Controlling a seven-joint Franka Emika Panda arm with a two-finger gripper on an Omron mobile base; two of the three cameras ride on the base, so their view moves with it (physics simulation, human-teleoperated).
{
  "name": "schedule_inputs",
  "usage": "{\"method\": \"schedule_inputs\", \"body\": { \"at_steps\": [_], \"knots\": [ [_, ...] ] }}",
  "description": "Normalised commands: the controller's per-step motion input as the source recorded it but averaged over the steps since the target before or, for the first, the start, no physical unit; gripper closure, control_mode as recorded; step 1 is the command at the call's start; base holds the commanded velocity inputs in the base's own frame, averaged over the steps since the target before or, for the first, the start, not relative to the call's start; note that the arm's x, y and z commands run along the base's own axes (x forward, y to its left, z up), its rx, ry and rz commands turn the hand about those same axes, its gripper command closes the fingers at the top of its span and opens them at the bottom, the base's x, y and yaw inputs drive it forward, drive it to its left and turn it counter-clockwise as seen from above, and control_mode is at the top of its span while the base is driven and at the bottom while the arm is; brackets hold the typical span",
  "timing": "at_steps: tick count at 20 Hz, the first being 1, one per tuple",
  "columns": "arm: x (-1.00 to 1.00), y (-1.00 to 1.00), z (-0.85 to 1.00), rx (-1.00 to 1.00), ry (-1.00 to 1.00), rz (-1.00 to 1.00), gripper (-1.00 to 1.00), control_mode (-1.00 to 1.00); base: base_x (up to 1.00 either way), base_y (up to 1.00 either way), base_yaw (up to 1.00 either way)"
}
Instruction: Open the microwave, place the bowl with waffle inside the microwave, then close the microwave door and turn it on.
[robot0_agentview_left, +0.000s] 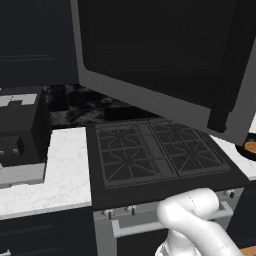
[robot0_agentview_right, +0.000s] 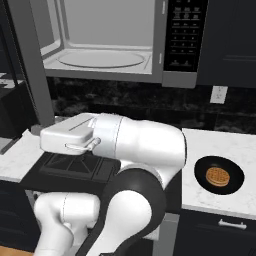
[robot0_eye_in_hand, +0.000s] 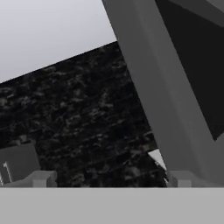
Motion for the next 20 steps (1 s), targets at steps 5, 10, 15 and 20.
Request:
{"method": "schedule_inputs", "body": {
  "at_steps": [5,10,15,20],
  "knots": [
    [0.91,-0.03,-0.18,0.00,0.09,0.07,-1.00,-1.00,0.00,0.00,0.00],
    [0.99,0.01,-0.15,-0.05,0.25,0.21,-1.00,-1.00,0.00,0.00,0.00],
    [0.38,0.18,-0.15,-0.10,0.18,0.13,-1.00,-1.00,0.00,0.00,0.00],
    [-0.87,0.22,0.00,-0.02,-0.07,0.05,-1.00,-1.00,0.00,0.00,0.00]
  ]
}}
